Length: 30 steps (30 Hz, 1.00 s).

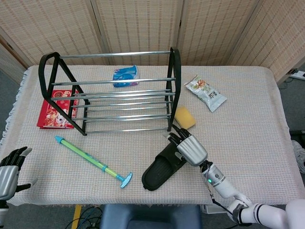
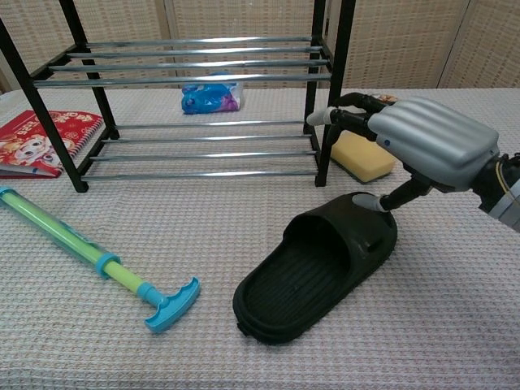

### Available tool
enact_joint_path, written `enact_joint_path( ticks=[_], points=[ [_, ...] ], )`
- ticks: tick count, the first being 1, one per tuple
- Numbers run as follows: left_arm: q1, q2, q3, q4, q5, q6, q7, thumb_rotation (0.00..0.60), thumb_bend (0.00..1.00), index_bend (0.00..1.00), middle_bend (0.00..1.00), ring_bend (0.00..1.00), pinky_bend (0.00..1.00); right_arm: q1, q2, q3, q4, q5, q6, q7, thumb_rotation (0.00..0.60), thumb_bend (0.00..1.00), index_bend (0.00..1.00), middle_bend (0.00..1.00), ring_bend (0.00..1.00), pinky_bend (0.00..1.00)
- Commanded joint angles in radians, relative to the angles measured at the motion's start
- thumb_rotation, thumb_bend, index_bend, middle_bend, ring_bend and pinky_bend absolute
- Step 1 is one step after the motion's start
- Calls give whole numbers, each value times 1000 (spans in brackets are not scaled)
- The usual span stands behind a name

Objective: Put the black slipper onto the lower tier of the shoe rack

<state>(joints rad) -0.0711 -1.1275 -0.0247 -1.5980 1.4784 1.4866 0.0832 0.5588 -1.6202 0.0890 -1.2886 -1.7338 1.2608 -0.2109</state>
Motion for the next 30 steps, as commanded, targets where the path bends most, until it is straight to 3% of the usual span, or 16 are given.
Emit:
enact_joint_path(
  ticks=[1, 5, 13, 20, 30],
  points=[
    [-2, 2, 1, -8, 7, 0, 6, 600, 152, 162, 146, 134, 250, 20, 84, -50, -116, -66, 1, 36, 600, 323, 98, 326, 120, 233],
    [-5, 5, 2, -26, 22, 4, 19, 600, 152, 162, 146, 134, 251, 58, 118, -104, -161, -128, -61, 31, 600, 406, 103, 379, 124, 233],
    [4, 17, 5, -48, 25, 15, 29, 600, 152, 162, 146, 134, 251, 105, 123, -155, -161, -170, -145, 14, 600, 437, 103, 410, 124, 228],
    [13, 24, 12, -58, 29, 22, 31, 600, 152, 162, 146, 134, 250, 144, 183, -201, -166, -209, -208, -19, 600, 437, 103, 467, 124, 188],
    [5, 24, 12, -76, 42, 15, 46, 600, 152, 162, 146, 134, 250, 138, 248, -240, -156, -247, -189, -74, 600, 416, 115, 530, 124, 92]
  ],
)
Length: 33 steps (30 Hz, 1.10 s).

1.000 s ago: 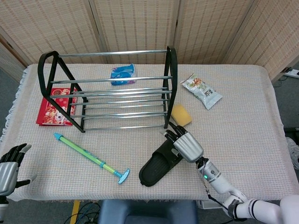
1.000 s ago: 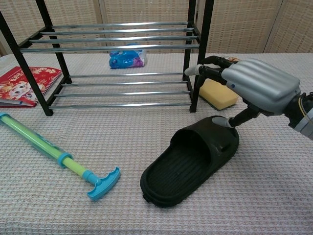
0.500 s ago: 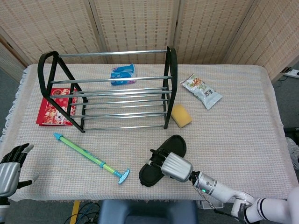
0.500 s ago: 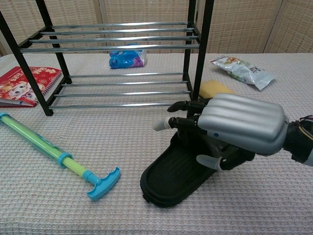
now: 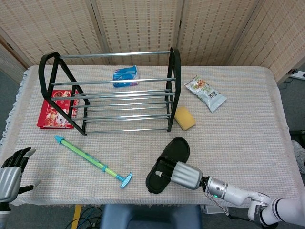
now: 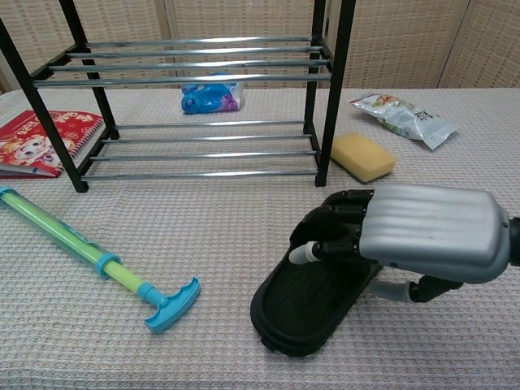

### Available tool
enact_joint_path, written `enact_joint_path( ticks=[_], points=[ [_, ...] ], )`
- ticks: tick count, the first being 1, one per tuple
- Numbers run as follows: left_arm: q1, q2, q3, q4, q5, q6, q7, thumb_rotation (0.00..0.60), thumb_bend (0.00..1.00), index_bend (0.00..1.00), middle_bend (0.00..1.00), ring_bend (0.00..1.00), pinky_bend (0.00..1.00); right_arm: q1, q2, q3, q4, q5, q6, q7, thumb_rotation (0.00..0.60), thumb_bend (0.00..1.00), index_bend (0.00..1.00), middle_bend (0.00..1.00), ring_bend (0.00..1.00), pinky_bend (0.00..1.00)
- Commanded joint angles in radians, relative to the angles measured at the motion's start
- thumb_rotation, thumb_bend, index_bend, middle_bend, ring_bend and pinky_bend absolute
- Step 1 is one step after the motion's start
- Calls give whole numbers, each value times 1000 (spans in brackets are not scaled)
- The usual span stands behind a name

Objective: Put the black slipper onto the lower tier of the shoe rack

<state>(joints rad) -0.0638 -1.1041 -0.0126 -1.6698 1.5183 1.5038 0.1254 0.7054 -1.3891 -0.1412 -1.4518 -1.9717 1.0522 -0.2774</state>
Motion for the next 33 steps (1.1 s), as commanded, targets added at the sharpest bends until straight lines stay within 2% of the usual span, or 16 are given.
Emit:
enact_joint_path(
  ticks=[1, 6, 10, 13, 15, 20, 24, 33],
  points=[
    [-4, 0, 0, -6, 3, -4, 7, 600, 152, 162, 146, 134, 251, -11, 23, -13, 8, -10, 25, -7, 600, 412, 117, 536, 124, 88],
    [-10, 2, 0, -21, 12, -9, 21, 600, 153, 162, 146, 134, 250, -28, 51, -21, 16, -20, 68, -11, 600, 365, 125, 533, 124, 77],
    [-13, 1, -2, -28, 12, -12, 29, 600, 153, 162, 146, 134, 250, -54, 40, -11, 36, -36, 163, 19, 600, 302, 125, 384, 117, 77],
    [-18, 3, -3, -31, 13, -18, 34, 600, 152, 162, 146, 134, 251, -91, 37, 6, 53, -4, 215, 19, 600, 251, 125, 282, 100, 77],
    [-21, 5, -5, -33, 11, -22, 35, 600, 152, 162, 146, 134, 251, -116, 42, 20, 54, 43, 214, 3, 600, 196, 113, 243, 88, 76],
    [-29, 5, -6, -36, 15, -31, 37, 600, 152, 162, 146, 134, 251, -136, 24, 48, 68, 129, 170, -13, 600, 103, 5, 164, 42, 77],
    [-29, 5, -3, -36, 15, -32, 36, 600, 153, 162, 146, 134, 250, -127, -8, 66, 92, 163, 130, -16, 600, 58, 0, 130, 18, 77],
    [-18, 9, 4, -32, 11, -24, 26, 600, 152, 162, 146, 134, 250, -83, -123, 102, 175, 182, 78, 3, 600, 42, 0, 120, 14, 77]
  ],
)
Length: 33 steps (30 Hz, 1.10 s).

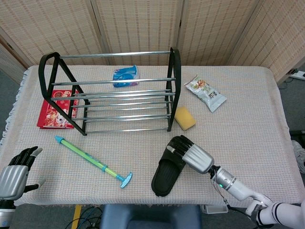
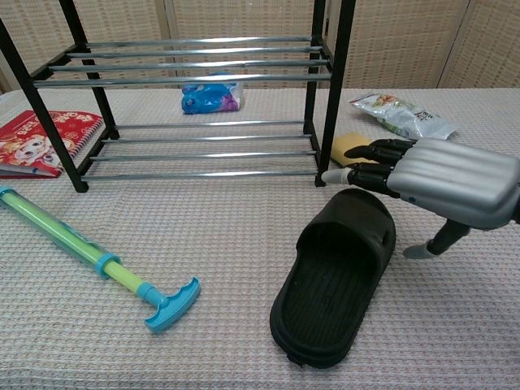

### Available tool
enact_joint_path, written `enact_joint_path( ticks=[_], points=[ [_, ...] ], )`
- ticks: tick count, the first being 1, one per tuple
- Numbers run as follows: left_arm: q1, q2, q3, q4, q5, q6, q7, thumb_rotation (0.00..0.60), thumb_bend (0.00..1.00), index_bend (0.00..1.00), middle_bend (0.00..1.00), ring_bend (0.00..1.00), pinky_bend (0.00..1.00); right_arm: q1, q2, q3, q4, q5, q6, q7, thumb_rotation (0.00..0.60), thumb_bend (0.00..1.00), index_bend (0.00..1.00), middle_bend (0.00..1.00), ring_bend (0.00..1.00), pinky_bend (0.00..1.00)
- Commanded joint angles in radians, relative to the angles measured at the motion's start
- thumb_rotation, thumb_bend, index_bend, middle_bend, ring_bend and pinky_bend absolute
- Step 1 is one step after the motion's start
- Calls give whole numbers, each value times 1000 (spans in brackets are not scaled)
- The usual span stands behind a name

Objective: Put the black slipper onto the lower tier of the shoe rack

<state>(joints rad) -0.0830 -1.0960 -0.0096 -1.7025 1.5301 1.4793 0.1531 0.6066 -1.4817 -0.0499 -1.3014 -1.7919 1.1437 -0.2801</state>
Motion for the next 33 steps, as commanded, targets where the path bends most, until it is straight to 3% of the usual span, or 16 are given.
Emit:
enact_joint_path(
  ticks=[1, 20, 33],
  points=[
    [2, 1, 1, 2, -2, 1, -3, 600, 152, 162, 146, 134, 251, 20, -42, 14, 34, 1, -15, 7, 600, 42, 0, 120, 14, 77],
    [16, 4, 5, 33, -11, 8, -47, 600, 153, 162, 146, 134, 251, 168, -278, 101, 224, -8, -41, 24, 600, 42, 0, 120, 14, 77],
    [23, 7, 5, 43, -20, 11, -58, 600, 152, 162, 146, 134, 251, 262, -389, 160, 343, 44, -80, 26, 600, 43, 0, 123, 14, 77]
  ],
)
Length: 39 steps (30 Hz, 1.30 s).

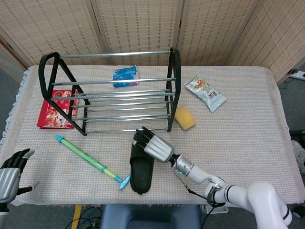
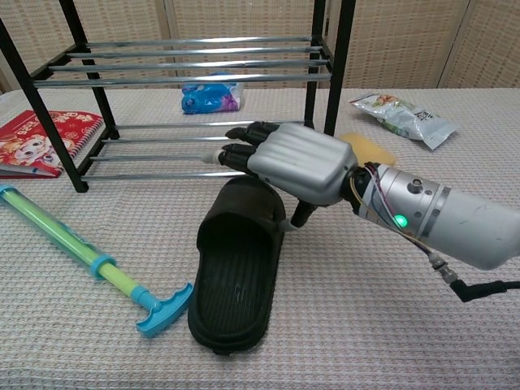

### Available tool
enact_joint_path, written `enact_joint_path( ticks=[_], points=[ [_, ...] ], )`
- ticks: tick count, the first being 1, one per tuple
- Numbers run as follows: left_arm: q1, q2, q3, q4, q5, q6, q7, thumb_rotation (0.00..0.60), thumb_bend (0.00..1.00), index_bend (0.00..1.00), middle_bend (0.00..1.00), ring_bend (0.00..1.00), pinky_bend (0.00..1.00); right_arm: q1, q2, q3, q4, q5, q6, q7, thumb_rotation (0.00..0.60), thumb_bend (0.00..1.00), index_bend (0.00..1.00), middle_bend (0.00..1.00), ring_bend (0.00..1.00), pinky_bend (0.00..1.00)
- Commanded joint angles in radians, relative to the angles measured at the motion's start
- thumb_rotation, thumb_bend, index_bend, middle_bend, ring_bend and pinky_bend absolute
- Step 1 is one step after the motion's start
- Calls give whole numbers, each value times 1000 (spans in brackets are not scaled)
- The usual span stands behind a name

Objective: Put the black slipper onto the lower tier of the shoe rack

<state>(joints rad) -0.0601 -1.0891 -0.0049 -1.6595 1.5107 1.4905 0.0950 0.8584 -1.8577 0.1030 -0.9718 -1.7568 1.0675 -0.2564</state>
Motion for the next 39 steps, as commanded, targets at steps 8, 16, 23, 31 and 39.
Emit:
enact_joint_path(
  ticks=[8, 16, 23, 31, 39],
  points=[
    [-7, 5, -4, -3, 3, -6, 6, 600, 152, 162, 146, 134, 251, 38, -39, 23, 44, 32, 13, 16, 600, 43, 0, 131, 14, 77],
    [-28, 10, -8, -3, 29, -19, 13, 600, 153, 162, 146, 134, 250, -29, 148, -47, -173, 2, 85, -8, 600, 57, 0, 171, 14, 77],
    [-72, 17, -5, 5, 88, -53, 3, 600, 152, 172, 146, 134, 251, -154, 363, -134, -408, -65, 246, -83, 600, 179, 7, 282, 82, 178],
    [-156, 4, -21, 29, 193, -78, -13, 600, 152, 202, 146, 135, 251, -327, 526, -218, -498, -159, 493, -107, 600, 207, 57, 303, 98, 195],
    [-266, -33, -18, 81, 321, -131, -38, 600, 153, 221, 147, 138, 251, -489, 607, -236, -476, -123, 642, -97, 600, 208, 77, 306, 108, 204]
  ],
)
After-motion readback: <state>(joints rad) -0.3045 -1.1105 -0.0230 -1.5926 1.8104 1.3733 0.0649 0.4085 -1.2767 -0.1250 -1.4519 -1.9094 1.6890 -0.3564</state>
